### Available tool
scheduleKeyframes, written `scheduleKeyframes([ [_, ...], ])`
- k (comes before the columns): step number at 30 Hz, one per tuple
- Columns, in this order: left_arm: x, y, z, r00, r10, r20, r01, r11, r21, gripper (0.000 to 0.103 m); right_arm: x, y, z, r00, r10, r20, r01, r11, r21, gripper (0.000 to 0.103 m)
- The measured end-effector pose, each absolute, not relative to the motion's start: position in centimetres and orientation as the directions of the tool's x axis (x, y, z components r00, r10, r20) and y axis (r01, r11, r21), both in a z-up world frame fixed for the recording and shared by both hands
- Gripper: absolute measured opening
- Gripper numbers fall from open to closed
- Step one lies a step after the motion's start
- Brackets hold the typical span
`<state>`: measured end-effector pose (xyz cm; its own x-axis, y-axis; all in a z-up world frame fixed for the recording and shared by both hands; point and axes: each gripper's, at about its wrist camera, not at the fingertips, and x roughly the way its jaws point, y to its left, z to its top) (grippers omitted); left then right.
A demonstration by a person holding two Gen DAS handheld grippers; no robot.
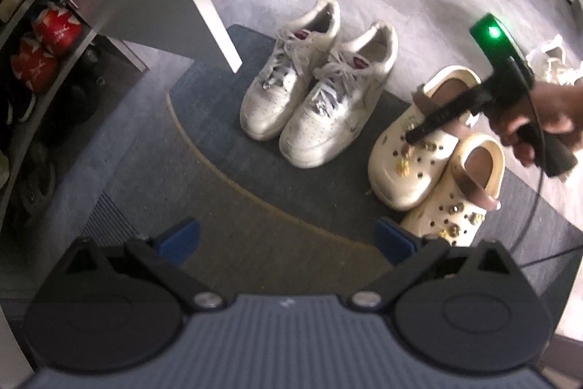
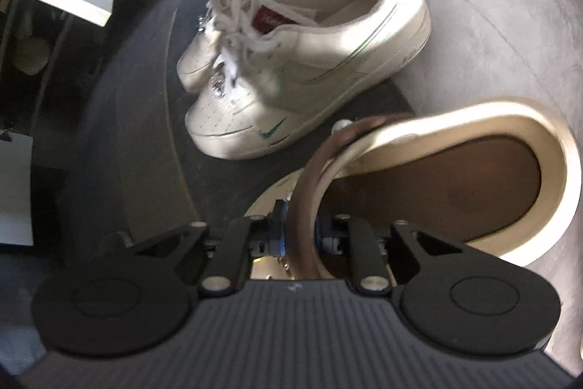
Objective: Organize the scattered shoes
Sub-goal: 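Lower the right gripper over the beige clogs with brown straps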
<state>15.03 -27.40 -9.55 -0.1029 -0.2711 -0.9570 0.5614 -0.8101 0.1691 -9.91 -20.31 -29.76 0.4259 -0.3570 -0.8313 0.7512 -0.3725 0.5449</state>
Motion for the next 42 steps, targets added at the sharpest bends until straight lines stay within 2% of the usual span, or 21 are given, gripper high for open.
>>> scheduleKeyframes([
  [10,14.9,-27.7,-9.6,-0.092,-0.273,-0.958,0.572,-0.802,0.174,0.103,-8.4,-21.1,-28.7,0.591,-0.321,-0.74,0.684,-0.287,0.67,0.017],
  [18,14.4,-27.4,-9.5,-0.102,-0.271,-0.957,0.565,-0.808,0.168,0.103,-5.8,-22.4,-29.6,0.574,-0.329,-0.75,0.705,-0.268,0.656,0.018],
  [22,14.3,-27.4,-9.5,-0.105,-0.272,-0.957,0.562,-0.81,0.168,0.103,-4.1,-23.0,-30.3,0.545,-0.297,-0.784,0.756,-0.231,0.613,0.019],
  [25,14.3,-27.4,-9.6,-0.105,-0.269,-0.957,0.565,-0.808,0.165,0.103,-3.6,-23.1,-31.0,0.514,-0.282,-0.81,0.77,-0.264,0.581,0.024],
  [27,14.3,-27.3,-9.7,-0.103,-0.265,-0.959,0.565,-0.809,0.163,0.103,-4.2,-22.6,-31.2,0.484,-0.299,-0.822,0.758,-0.326,0.565,0.032],
  [28,14.3,-27.2,-9.8,-0.103,-0.265,-0.959,0.562,-0.811,0.164,0.103,-4.5,-22.1,-30.8,0.467,-0.309,-0.828,0.747,-0.364,0.557,0.039],
  [30,14.2,-27.0,-10.0,-0.101,-0.259,-0.961,0.558,-0.814,0.161,0.103,-4.9,-21.3,-30.0,0.437,-0.329,-0.837,0.738,-0.4,0.543,0.066],
  [32,14.2,-27.0,-10.1,-0.101,-0.255,-0.962,0.561,-0.813,0.157,0.103,-5.9,-19.3,-28.0,0.392,-0.393,-0.831,0.69,-0.472,0.549,0.076],
  [34,14.2,-27.0,-10.1,-0.101,-0.253,-0.962,0.561,-0.813,0.155,0.103,-6.7,-17.9,-26.8,0.362,-0.439,-0.822,0.634,-0.53,0.563,0.076],
  [37,14.0,-27.1,-10.1,-0.106,-0.247,-0.963,0.561,-0.814,0.148,0.103,-9.1,-14.2,-25.5,0.279,-0.492,-0.825,0.448,-0.693,0.565,0.076],
  [40,14.0,-27.3,-10.2,-0.106,-0.247,-0.963,0.558,-0.817,0.148,0.103,-11.4,-10.9,-26.3,0.237,-0.381,-0.894,0.231,-0.871,0.433,0.076],
  [42,14.1,-27.6,-10.3,-0.101,-0.247,-0.964,0.563,-0.813,0.149,0.103,-11.9,-10.2,-27.1,0.246,-0.323,-0.914,0.17,-0.914,0.368,0.077],
])
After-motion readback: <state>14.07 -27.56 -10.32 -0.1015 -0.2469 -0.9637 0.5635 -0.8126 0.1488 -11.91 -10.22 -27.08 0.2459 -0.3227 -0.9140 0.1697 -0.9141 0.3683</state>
